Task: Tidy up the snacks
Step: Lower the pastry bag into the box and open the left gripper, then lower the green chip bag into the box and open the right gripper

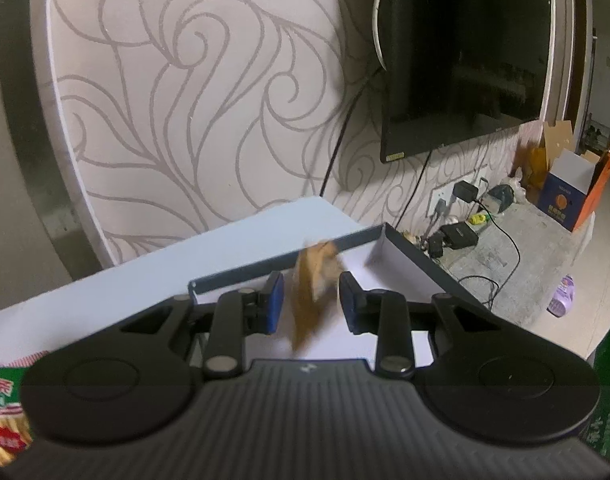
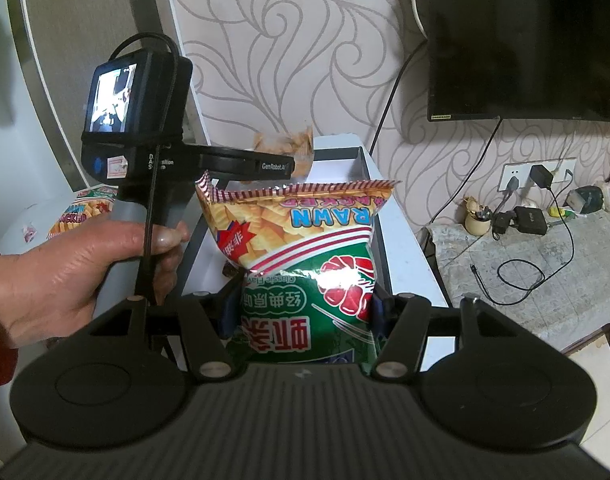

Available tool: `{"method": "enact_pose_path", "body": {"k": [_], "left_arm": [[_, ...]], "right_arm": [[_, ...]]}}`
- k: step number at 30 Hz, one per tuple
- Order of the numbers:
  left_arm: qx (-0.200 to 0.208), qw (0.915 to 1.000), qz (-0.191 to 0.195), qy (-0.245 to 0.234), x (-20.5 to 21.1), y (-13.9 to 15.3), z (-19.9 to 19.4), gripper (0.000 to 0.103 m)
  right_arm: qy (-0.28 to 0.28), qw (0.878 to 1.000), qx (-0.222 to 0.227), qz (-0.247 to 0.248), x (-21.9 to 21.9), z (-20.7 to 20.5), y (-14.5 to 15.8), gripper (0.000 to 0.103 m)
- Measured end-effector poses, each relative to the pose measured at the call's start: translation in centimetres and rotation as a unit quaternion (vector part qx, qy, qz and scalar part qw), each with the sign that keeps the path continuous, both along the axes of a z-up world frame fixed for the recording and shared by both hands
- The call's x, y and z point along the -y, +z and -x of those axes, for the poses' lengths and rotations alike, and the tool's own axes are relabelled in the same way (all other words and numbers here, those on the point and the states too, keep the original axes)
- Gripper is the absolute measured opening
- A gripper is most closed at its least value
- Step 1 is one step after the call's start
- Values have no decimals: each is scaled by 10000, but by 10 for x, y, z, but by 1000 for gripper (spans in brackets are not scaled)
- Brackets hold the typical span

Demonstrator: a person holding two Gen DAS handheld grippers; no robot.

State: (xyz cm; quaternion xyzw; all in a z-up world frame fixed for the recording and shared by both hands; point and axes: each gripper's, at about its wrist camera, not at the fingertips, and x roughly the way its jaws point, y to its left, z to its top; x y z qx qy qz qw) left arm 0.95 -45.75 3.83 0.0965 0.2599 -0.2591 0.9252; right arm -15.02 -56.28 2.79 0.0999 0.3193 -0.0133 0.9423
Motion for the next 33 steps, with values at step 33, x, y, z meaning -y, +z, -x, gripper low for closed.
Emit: {"method": "enact_pose_path", "body": {"k": [33], "left_arm": [[460,9986,248,16,-48,63,50,35]], "right_arm": [[200,9998,-1,-29,-5,-39,-5,65]]}}
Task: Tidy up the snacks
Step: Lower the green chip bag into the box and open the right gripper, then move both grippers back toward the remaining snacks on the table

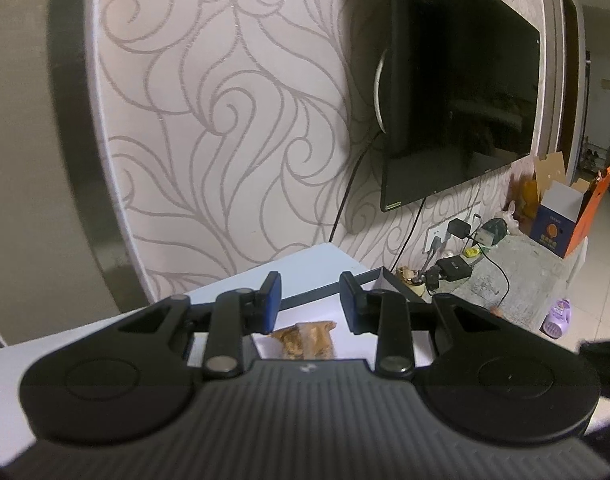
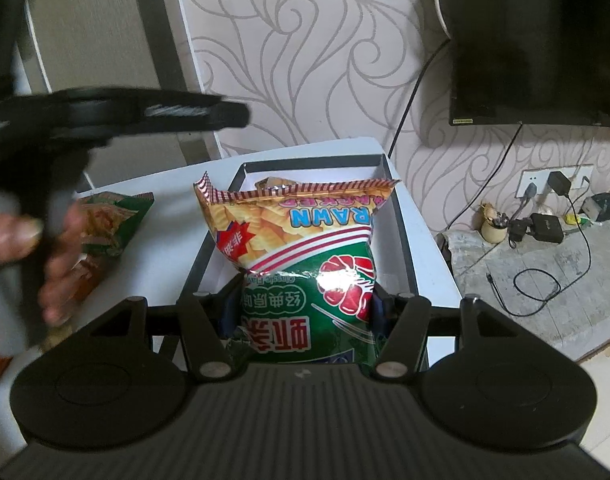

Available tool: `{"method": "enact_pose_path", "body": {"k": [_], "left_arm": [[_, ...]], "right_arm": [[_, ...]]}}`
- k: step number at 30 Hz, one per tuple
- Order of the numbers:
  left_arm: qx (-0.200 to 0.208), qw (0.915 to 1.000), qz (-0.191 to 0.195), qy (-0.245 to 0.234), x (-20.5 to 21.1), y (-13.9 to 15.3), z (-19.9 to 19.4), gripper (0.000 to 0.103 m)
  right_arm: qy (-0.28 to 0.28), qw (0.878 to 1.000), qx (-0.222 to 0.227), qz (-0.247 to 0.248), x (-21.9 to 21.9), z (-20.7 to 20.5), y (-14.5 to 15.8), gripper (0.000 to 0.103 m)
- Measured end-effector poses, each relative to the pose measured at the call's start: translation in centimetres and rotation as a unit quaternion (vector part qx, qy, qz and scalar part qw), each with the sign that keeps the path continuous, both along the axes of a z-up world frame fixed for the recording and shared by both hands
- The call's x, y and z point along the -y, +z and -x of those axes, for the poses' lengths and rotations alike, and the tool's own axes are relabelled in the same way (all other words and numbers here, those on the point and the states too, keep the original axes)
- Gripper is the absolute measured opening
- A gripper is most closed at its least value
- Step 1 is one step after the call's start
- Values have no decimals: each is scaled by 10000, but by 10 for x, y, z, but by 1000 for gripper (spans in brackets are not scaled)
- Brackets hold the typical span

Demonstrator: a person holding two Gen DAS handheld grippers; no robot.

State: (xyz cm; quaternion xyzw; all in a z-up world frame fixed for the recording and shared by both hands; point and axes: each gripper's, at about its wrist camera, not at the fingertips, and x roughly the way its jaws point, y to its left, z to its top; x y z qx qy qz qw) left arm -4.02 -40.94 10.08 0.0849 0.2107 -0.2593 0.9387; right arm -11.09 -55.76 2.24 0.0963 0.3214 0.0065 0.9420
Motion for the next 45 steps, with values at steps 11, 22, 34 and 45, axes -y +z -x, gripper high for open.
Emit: {"method": "enact_pose_path", "body": {"k": [11,22,34,45], "left_arm": [[95,9999,85,46,-28,13,23,35],[144,9996,180,-141,-42,16,37,35],[78,9993,222,-287,-70,20,44,35],[164,9996,85,-195,-117,22,51,35]], "right_arm": [[57,9991,-182,383,-14,-57,0,80],[-5,9995,45,320,-21,2,14,89],[-256,9984,415,270,-48,30,36,89],[-1178,9899,-383,685,-41,6,-1,87]]}}
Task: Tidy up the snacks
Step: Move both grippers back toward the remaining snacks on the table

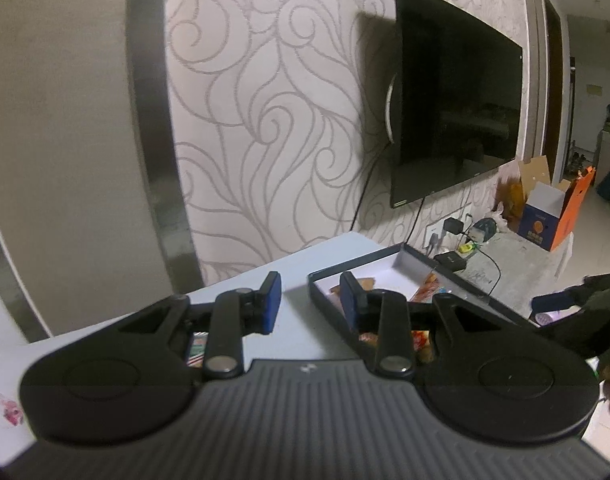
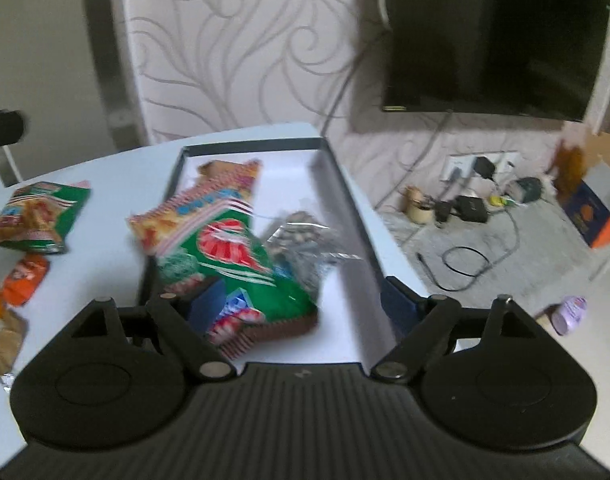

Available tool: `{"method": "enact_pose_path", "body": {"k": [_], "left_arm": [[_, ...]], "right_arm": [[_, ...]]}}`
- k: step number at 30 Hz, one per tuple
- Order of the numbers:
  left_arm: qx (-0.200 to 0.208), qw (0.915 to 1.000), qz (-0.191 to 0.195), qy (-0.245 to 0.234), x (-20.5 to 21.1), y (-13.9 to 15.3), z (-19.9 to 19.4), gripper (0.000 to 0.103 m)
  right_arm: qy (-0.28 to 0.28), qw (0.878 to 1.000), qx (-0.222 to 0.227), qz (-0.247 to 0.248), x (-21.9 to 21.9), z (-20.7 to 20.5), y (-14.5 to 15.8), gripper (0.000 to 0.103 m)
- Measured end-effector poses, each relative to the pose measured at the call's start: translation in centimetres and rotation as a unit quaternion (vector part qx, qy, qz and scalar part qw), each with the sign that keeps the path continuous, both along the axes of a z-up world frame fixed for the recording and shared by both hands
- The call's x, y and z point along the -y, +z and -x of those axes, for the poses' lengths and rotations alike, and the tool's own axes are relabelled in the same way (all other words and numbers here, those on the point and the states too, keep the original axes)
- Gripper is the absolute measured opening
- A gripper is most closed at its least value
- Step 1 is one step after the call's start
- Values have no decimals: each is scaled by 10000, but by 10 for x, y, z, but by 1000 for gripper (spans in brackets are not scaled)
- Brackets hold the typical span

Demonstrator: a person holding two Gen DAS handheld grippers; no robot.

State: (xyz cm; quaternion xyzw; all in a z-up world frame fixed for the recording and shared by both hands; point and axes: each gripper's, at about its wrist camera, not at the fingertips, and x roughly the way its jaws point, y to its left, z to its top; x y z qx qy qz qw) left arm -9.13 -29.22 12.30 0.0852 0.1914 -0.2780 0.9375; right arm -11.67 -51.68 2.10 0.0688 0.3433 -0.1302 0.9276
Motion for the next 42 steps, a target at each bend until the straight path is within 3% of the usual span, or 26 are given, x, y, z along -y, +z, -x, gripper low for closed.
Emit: {"method": "enact_pose_path", "body": {"k": [5,9,14,21,23,28,36,42], "left_arm": [[-68,9999,61,53,-20,-4,3,35],[-94,9999,67,89,-35,-10,10,35],[-159,9997,114,168,-56,-18,20,35],[-260,9992,-16,294,-100,-39,41,36],[-286,9988,-163,364,-113,-51,48,41],[-611,9963,-303,525,-140,-80,55,43],[-936,9931,-384,592,-157,-108,68,43],[-1019,9917,-278,732,-165,-111,64,43]], "right_arm": [[124,9977,576,-341,-16,24,22,87],[606,9919,1016,-468,-44,39,45,87],[1233,9835,1202,-547,-86,52,61,87],[1598,9805,1003,-546,-122,61,54,87],[1647,9806,920,-537,-129,65,49,87],[1805,9803,591,-543,-145,67,33,78],[2096,9762,187,-535,-170,58,14,77],[2314,9715,0,-519,-185,53,8,77]]}}
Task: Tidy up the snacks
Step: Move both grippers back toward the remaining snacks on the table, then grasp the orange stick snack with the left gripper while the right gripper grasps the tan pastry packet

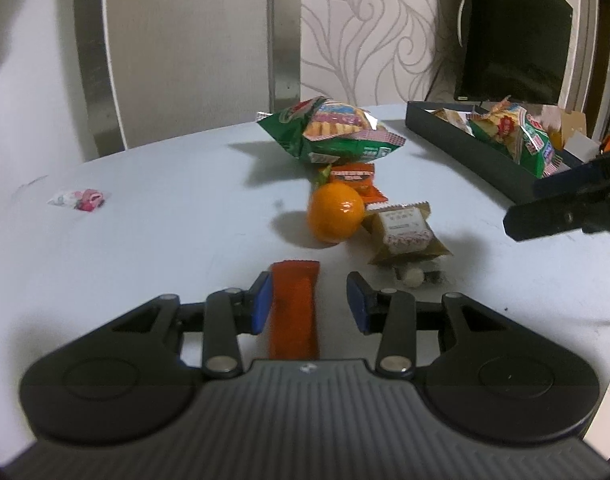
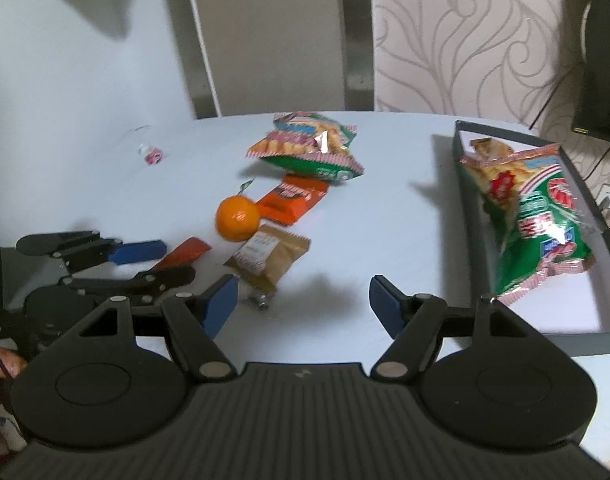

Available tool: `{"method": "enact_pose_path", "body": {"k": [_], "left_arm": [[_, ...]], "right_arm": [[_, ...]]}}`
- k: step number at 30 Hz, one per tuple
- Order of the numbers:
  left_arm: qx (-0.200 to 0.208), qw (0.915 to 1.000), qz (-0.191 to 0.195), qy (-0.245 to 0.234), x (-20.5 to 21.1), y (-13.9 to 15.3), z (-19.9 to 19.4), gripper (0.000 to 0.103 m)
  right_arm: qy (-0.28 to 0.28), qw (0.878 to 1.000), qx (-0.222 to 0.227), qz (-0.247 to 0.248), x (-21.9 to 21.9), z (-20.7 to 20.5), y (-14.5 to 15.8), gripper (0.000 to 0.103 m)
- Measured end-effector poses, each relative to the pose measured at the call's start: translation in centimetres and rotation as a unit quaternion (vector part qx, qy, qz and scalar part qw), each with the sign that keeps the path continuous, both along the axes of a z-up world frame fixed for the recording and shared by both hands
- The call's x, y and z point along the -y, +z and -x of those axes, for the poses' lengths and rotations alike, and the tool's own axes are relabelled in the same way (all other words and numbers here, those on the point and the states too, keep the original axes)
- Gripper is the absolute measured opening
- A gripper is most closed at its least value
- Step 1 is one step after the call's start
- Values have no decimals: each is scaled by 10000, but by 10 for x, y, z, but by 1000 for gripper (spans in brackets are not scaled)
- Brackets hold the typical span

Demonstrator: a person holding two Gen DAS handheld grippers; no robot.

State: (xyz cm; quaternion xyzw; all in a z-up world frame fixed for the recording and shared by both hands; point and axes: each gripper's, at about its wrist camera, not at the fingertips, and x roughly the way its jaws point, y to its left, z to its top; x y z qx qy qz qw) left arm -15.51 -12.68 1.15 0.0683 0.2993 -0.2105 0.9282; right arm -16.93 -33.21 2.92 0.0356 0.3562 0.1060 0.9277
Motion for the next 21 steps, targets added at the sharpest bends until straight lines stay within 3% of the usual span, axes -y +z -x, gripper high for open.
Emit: {"method": "enact_pose_path", "body": {"k": [9,12,14,21], "left_arm": [[-196,9997,88,111,-10,-8,-7,43],[-208,9995,167,154,-14,-8,-9,39],[-197,9995,157,210,-18,-8,-8,28],[-198,9993,153,266,-27,-7,-6,29]], "right_arm": [[47,9999,-108,-1,-3,-4,-6,77],[58,9998,-163,-59,-4,-7,-10,77],[138,9997,-187,-107,-9,-8,-13,77],[94,9990,-306,-307,-26,-33,-20,77]]}}
